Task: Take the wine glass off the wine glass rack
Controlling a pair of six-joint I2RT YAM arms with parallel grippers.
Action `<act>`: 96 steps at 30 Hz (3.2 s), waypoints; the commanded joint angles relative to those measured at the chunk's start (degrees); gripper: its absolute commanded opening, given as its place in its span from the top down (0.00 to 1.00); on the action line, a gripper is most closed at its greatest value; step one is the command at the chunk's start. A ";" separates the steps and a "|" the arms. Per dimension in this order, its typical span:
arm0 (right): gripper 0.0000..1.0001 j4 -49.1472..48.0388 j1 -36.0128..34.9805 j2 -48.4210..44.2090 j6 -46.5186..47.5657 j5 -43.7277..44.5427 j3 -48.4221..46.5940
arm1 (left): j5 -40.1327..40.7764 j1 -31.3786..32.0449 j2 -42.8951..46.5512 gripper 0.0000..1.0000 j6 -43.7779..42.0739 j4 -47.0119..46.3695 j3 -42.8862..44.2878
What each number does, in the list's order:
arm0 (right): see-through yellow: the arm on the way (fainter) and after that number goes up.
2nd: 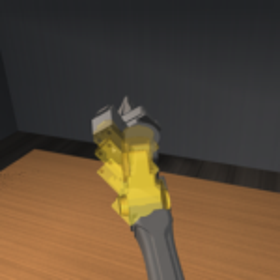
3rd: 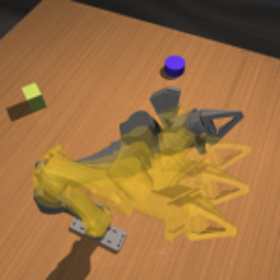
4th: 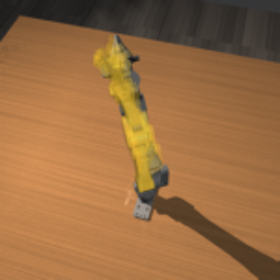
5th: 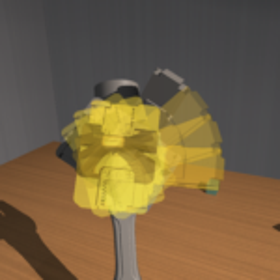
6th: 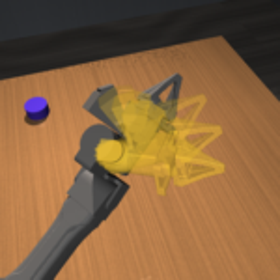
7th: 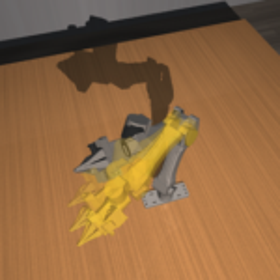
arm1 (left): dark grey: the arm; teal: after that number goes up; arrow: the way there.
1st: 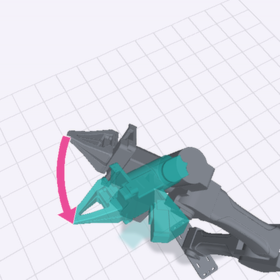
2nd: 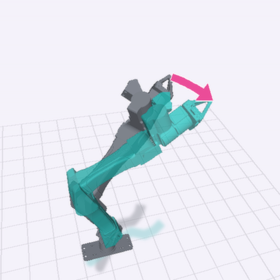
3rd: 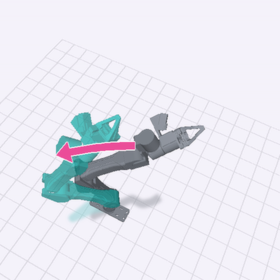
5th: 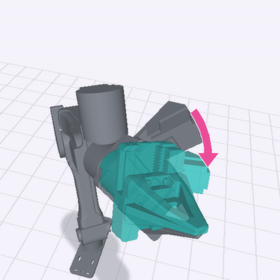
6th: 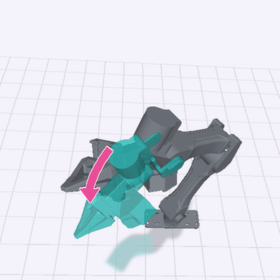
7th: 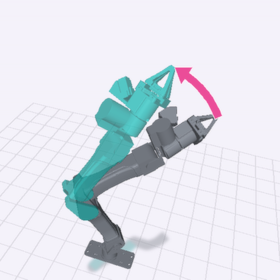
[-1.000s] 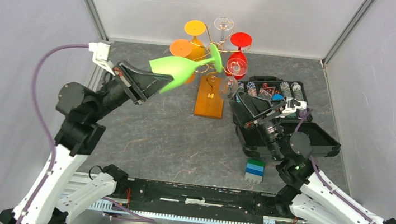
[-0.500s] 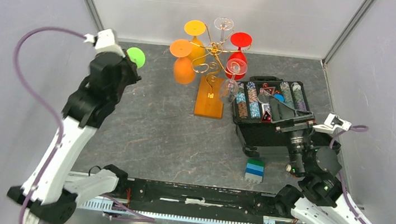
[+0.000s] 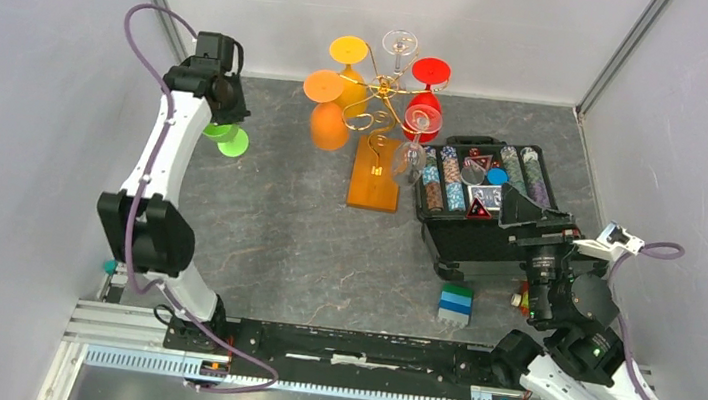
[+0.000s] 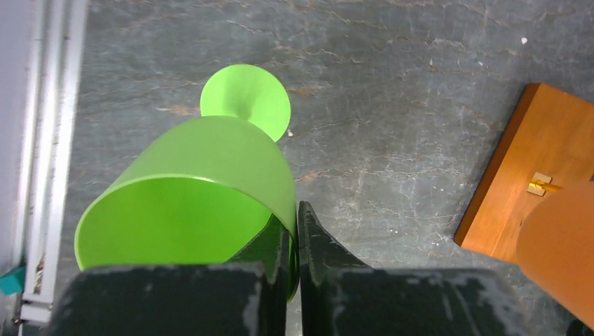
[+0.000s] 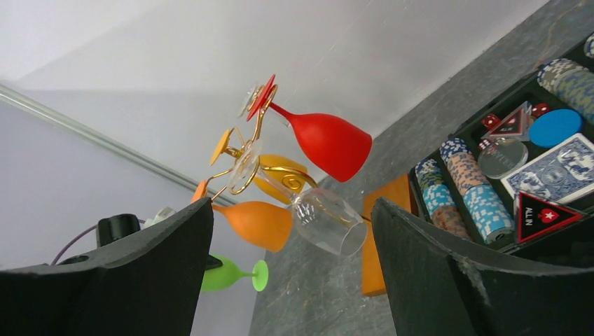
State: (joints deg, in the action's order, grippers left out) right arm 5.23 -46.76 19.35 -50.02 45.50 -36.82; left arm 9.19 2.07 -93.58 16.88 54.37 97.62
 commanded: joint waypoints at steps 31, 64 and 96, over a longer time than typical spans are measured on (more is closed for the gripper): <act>0.13 5.48 0.01 1.01 -1.56 -1.22 -2.23 | -3.51 -1.98 -14.22 0.52 -5.28 9.88 20.00; 0.02 2.65 23.33 48.41 7.24 -48.70 -35.18 | -31.88 -1.98 32.99 0.00 2.90 -28.65 -30.86; 0.67 -24.28 32.18 52.64 -18.89 -69.23 -19.74 | -31.52 -1.98 32.58 0.00 2.89 -27.00 -31.52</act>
State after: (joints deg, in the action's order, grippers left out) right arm -16.56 -14.72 74.04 -67.61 -23.53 -56.97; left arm -21.28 0.34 -61.87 18.15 28.62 66.13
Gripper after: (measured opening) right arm 0.354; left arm 0.993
